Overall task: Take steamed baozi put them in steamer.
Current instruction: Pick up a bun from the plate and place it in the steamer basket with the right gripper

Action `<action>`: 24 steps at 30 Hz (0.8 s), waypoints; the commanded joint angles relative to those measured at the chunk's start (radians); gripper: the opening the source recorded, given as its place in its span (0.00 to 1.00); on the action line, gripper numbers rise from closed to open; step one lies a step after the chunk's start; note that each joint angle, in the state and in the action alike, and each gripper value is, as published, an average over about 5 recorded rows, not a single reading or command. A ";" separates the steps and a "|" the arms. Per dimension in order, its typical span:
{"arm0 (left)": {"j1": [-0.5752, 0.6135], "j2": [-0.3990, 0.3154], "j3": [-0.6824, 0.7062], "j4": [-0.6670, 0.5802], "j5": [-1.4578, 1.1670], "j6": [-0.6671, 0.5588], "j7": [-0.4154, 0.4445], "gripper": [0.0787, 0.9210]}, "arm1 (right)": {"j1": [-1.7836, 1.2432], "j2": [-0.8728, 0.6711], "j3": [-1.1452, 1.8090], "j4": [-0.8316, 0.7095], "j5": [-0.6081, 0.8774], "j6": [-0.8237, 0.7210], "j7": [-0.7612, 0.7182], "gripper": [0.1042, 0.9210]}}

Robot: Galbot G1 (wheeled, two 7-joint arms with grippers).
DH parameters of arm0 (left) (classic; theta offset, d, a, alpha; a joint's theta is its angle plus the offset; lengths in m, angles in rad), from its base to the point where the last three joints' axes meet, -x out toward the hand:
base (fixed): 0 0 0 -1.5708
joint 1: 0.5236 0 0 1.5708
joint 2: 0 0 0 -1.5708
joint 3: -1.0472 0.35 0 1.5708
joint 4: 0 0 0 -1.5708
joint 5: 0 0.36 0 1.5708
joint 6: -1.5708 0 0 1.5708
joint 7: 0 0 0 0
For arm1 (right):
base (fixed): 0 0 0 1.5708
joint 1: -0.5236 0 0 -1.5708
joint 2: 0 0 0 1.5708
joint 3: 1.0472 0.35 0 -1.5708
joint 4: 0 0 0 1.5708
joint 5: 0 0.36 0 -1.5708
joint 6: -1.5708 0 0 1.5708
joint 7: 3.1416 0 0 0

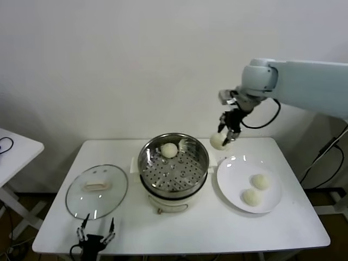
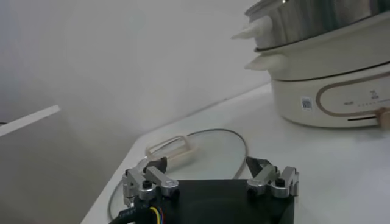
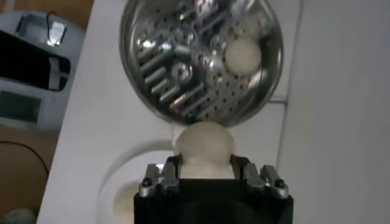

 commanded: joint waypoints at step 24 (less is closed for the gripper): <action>-0.023 0.003 -0.002 0.039 0.006 -0.004 0.000 0.88 | -0.467 0.483 0.183 -0.366 -0.191 -0.055 0.100 0.57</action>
